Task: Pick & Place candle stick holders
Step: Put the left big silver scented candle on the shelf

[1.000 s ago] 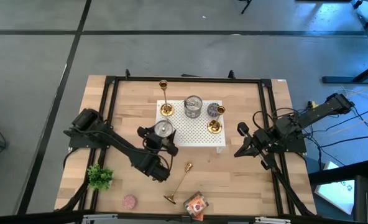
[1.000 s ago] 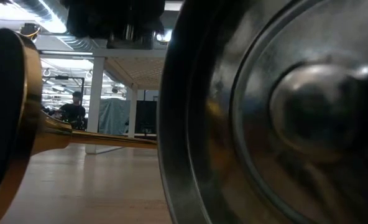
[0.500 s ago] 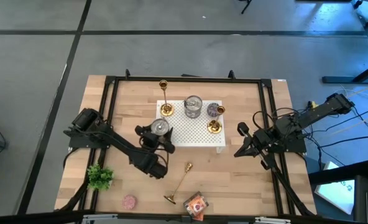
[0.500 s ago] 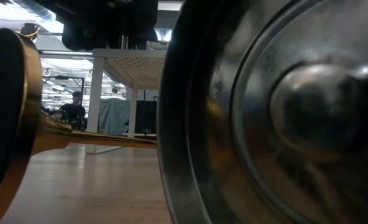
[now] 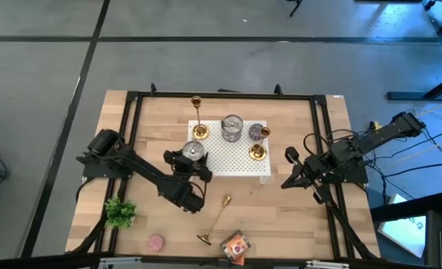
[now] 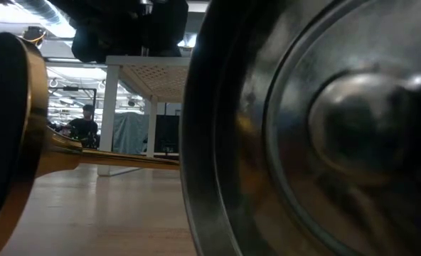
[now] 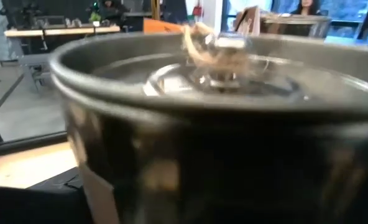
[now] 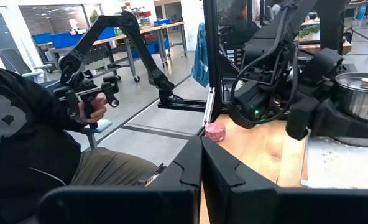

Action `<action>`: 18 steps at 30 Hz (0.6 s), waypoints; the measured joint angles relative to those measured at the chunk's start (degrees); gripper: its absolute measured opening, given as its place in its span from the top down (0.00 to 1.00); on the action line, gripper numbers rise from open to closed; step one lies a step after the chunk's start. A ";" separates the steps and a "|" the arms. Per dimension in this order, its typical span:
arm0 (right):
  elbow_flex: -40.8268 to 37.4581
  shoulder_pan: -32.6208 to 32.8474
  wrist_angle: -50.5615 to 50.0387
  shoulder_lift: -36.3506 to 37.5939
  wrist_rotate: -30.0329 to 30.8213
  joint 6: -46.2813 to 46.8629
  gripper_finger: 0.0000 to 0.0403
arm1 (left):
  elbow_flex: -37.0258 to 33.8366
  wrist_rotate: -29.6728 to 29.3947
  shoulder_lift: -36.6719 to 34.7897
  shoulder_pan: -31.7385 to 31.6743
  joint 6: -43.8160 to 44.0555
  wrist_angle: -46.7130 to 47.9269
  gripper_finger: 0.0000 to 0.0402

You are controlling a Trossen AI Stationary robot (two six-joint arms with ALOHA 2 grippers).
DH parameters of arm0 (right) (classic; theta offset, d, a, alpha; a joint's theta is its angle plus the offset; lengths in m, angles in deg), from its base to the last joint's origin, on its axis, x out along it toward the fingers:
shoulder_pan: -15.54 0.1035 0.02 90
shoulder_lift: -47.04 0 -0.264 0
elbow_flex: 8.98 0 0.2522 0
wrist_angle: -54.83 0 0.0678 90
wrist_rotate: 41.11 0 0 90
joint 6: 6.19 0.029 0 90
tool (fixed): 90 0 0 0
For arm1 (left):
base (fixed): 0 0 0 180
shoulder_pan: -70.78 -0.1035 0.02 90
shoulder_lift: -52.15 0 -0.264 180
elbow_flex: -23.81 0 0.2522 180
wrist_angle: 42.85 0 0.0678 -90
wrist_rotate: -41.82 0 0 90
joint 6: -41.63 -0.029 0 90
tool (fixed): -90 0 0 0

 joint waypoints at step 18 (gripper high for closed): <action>0.00 0.00 0.00 0.00 0.00 0.00 0.99 | 0.00 -1.75 -0.06 1.41 -15.15 -10.05 0.10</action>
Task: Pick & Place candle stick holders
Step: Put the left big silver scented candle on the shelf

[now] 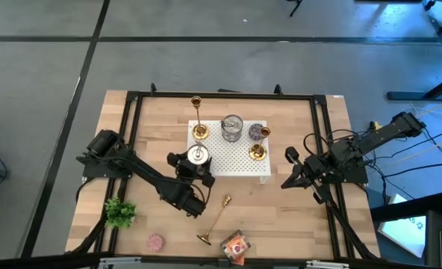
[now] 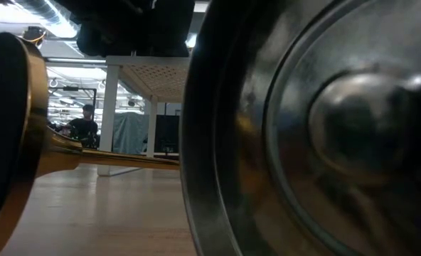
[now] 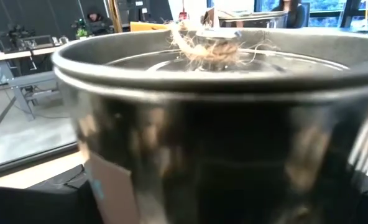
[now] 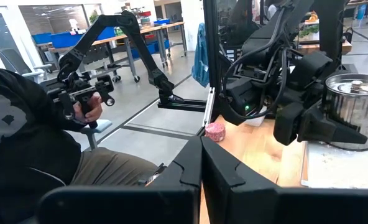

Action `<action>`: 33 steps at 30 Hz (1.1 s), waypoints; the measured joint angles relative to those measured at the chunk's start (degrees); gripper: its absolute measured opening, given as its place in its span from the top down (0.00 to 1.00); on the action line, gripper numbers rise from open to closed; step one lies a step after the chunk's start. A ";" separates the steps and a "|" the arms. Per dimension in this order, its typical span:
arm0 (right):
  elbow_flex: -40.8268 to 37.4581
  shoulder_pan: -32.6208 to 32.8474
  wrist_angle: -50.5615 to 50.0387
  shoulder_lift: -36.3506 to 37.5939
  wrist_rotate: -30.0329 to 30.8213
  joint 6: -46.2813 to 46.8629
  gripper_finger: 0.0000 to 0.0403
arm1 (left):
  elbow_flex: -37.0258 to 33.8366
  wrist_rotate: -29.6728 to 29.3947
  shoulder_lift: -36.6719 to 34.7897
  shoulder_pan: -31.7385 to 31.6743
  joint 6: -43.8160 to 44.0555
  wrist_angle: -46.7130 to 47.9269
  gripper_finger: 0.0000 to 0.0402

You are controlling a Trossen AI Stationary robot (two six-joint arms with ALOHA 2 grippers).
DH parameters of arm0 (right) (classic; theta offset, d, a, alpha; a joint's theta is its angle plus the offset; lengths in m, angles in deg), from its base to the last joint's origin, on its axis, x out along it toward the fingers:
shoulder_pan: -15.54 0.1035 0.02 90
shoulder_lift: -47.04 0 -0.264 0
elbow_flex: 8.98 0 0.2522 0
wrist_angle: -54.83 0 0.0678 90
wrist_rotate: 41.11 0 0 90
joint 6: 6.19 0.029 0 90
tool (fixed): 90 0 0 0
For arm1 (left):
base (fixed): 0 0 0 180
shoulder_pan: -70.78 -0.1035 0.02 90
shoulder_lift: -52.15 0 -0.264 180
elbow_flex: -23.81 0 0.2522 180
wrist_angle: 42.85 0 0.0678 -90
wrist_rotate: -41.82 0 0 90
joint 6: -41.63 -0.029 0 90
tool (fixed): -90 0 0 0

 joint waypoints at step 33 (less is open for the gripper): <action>0.00 0.00 -0.06 0.00 -0.02 0.00 0.99 | 0.06 -6.48 -4.80 -0.42 -2.00 -0.59 0.09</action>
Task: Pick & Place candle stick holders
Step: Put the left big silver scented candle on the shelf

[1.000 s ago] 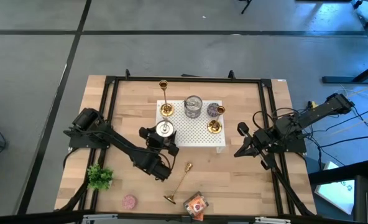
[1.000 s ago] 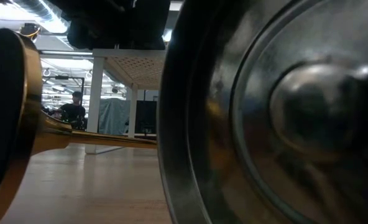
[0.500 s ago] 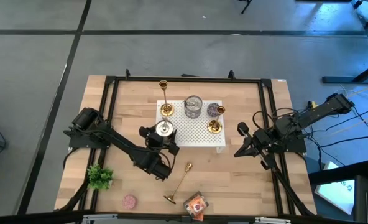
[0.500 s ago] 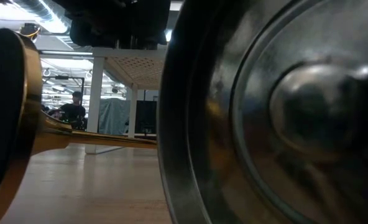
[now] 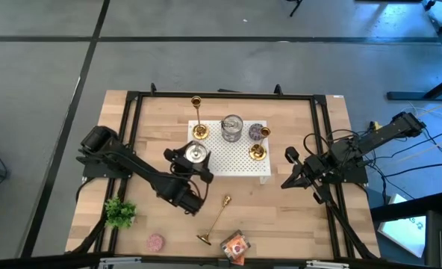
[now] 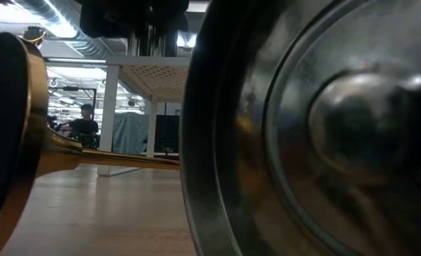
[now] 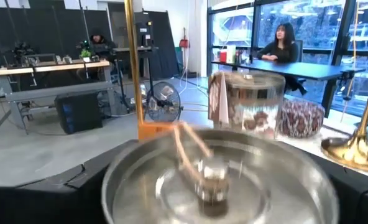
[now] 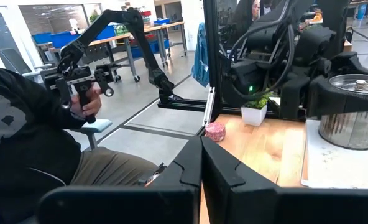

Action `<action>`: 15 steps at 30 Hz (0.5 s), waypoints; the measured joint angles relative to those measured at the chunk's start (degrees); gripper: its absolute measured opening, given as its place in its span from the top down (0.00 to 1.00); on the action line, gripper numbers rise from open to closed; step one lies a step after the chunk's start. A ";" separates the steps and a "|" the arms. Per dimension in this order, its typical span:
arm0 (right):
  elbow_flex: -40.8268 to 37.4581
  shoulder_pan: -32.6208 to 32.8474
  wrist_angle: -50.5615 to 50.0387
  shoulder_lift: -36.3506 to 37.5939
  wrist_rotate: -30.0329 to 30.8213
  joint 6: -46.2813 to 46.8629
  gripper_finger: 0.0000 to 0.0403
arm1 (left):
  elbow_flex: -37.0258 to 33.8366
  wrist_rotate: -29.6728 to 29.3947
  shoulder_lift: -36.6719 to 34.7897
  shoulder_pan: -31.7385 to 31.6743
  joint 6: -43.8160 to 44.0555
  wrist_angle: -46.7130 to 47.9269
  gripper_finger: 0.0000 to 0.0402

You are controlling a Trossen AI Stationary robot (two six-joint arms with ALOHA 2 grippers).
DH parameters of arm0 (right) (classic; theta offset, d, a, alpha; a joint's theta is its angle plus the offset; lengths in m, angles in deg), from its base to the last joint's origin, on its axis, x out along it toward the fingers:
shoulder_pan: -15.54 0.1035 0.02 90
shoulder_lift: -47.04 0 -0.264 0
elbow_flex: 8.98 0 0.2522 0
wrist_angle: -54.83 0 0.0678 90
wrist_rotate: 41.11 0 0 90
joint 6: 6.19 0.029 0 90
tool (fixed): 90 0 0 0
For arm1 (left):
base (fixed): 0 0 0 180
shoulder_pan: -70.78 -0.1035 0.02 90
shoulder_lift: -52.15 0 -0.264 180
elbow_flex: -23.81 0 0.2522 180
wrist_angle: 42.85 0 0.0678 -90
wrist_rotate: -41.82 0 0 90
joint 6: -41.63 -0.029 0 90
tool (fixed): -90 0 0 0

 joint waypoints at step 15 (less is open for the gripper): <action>0.00 0.00 0.01 0.00 0.00 0.00 0.99 | 0.00 0.00 -2.29 -0.02 -2.68 -1.37 0.09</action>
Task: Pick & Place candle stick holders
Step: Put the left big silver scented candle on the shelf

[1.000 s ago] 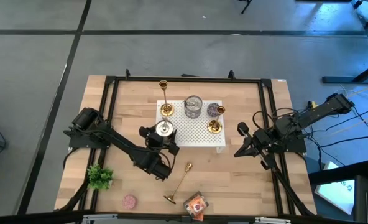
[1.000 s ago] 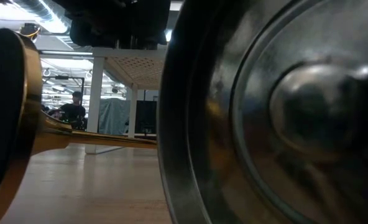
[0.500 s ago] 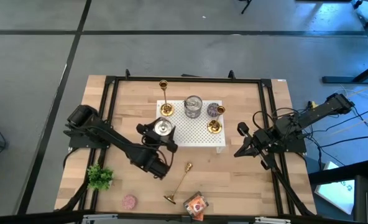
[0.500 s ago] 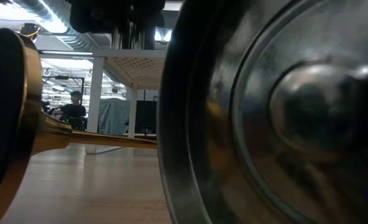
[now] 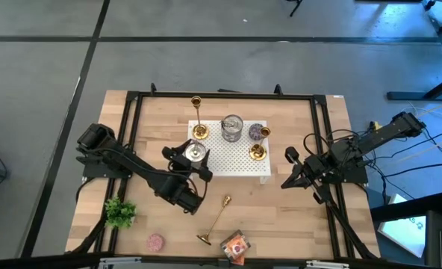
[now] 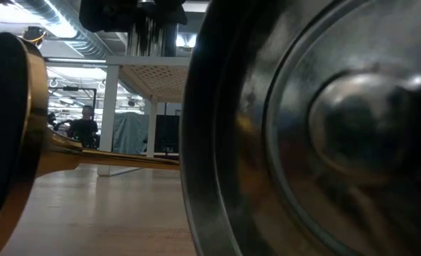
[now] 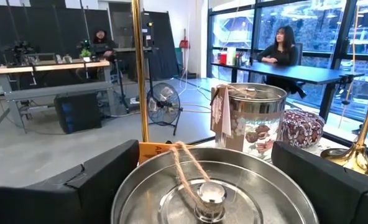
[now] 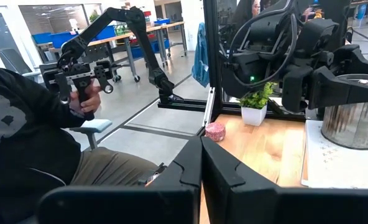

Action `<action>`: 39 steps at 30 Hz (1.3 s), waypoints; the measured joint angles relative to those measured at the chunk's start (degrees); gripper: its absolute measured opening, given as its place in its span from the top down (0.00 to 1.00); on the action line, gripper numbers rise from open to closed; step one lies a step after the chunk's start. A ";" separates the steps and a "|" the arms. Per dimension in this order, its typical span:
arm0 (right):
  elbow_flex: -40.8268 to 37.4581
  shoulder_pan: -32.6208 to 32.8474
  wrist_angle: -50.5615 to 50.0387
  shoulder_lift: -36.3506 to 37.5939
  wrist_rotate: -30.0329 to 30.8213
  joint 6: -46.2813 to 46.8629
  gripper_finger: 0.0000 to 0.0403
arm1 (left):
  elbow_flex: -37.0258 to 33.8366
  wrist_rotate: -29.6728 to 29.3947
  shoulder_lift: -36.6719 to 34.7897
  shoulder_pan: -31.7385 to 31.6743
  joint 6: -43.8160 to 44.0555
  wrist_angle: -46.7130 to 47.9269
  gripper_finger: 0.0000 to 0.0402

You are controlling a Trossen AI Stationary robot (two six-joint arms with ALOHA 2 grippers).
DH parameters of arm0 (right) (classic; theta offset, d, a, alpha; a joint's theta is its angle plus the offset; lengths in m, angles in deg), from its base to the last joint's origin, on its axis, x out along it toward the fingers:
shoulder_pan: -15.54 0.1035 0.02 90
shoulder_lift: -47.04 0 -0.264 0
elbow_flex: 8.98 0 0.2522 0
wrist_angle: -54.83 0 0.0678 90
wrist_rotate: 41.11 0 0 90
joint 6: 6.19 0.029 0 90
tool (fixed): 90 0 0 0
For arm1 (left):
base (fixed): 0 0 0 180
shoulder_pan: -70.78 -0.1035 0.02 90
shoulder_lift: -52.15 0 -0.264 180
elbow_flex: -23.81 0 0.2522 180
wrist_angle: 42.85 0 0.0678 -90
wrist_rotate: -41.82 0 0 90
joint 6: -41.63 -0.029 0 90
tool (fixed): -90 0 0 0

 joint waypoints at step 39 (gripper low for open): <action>0.00 0.00 -1.73 -0.02 0.00 0.02 0.99 | 19.63 2.62 0.02 11.70 -36.23 -5.32 0.10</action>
